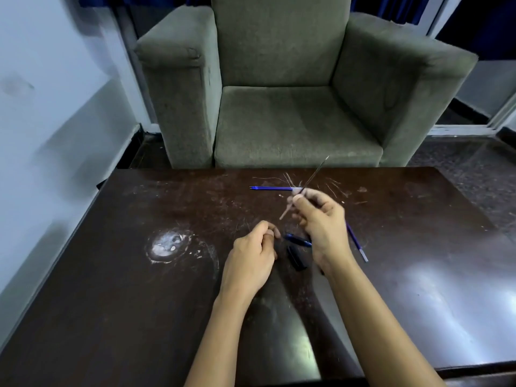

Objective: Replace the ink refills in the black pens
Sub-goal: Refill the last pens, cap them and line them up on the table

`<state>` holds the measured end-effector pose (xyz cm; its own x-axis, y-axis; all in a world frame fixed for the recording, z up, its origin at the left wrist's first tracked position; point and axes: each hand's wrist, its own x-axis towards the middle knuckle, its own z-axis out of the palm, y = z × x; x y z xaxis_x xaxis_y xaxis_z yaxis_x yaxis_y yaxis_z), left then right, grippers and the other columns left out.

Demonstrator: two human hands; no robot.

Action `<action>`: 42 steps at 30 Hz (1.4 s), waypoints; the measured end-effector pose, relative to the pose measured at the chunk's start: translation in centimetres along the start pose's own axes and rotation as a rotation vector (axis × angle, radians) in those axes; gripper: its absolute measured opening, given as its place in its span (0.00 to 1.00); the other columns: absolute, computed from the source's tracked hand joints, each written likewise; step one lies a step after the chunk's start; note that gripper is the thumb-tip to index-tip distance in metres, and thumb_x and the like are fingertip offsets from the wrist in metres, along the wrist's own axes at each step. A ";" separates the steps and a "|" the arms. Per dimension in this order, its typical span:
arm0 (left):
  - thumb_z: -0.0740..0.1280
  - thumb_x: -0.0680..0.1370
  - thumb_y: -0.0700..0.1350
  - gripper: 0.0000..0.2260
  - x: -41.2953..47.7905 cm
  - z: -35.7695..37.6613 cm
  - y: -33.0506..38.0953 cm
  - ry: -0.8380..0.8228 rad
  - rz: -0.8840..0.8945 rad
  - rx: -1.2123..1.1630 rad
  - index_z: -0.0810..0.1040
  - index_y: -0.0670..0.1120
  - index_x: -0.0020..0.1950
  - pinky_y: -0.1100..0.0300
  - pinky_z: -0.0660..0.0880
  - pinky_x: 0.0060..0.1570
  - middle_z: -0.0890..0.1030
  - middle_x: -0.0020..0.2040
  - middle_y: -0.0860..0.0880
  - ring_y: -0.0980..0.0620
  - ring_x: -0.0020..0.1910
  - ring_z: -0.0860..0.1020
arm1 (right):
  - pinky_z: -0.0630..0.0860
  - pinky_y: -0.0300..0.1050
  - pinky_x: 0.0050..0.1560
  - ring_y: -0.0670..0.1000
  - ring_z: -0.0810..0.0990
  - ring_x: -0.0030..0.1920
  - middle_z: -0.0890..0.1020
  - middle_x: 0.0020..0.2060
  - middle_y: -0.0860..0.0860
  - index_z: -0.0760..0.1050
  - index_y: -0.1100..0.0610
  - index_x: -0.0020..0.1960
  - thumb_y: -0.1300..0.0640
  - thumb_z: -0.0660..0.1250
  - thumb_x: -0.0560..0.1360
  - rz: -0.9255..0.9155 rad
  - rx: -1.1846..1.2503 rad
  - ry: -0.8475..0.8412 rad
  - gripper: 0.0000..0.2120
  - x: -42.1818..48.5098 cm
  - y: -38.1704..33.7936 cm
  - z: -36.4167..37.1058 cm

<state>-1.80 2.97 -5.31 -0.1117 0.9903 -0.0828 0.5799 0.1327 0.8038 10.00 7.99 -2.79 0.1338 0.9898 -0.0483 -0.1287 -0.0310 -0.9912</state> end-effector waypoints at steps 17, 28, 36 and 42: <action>0.53 0.82 0.48 0.11 -0.2 -0.6 -0.4 0.053 -0.008 -0.014 0.73 0.55 0.48 0.49 0.77 0.38 0.80 0.36 0.51 0.50 0.35 0.79 | 0.74 0.50 0.54 0.58 0.80 0.54 0.84 0.50 0.54 0.82 0.51 0.50 0.58 0.69 0.73 -0.273 -1.396 -0.224 0.07 9.4 2.3 1.6; 0.53 0.82 0.48 0.10 -0.1 -0.2 -0.4 0.044 -0.009 0.000 0.73 0.56 0.48 0.51 0.76 0.38 0.81 0.37 0.51 0.49 0.36 0.79 | 0.75 0.49 0.51 0.57 0.79 0.55 0.84 0.48 0.55 0.83 0.52 0.47 0.58 0.71 0.71 -0.320 -1.339 -0.199 0.06 12.3 3.1 1.1; 0.53 0.82 0.48 0.10 0.1 0.0 -0.3 0.035 -0.009 0.014 0.73 0.56 0.49 0.51 0.75 0.37 0.80 0.37 0.51 0.50 0.36 0.79 | 0.73 0.50 0.51 0.58 0.75 0.56 0.82 0.49 0.58 0.82 0.51 0.50 0.57 0.68 0.73 -0.383 -1.376 -0.201 0.08 12.7 3.5 1.5; 0.53 0.82 0.49 0.10 0.1 -0.1 -0.3 0.033 -0.011 0.033 0.73 0.56 0.49 0.52 0.75 0.38 0.81 0.37 0.51 0.52 0.36 0.79 | 0.72 0.51 0.53 0.58 0.73 0.57 0.80 0.53 0.56 0.79 0.55 0.57 0.58 0.68 0.73 -0.509 -1.451 -0.198 0.13 12.8 3.7 1.6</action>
<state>-2.03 3.03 -5.50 -0.1446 0.9869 -0.0718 0.6045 0.1455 0.7832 9.71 20.81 -6.89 -0.2768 0.9354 0.2198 0.9339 0.3157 -0.1677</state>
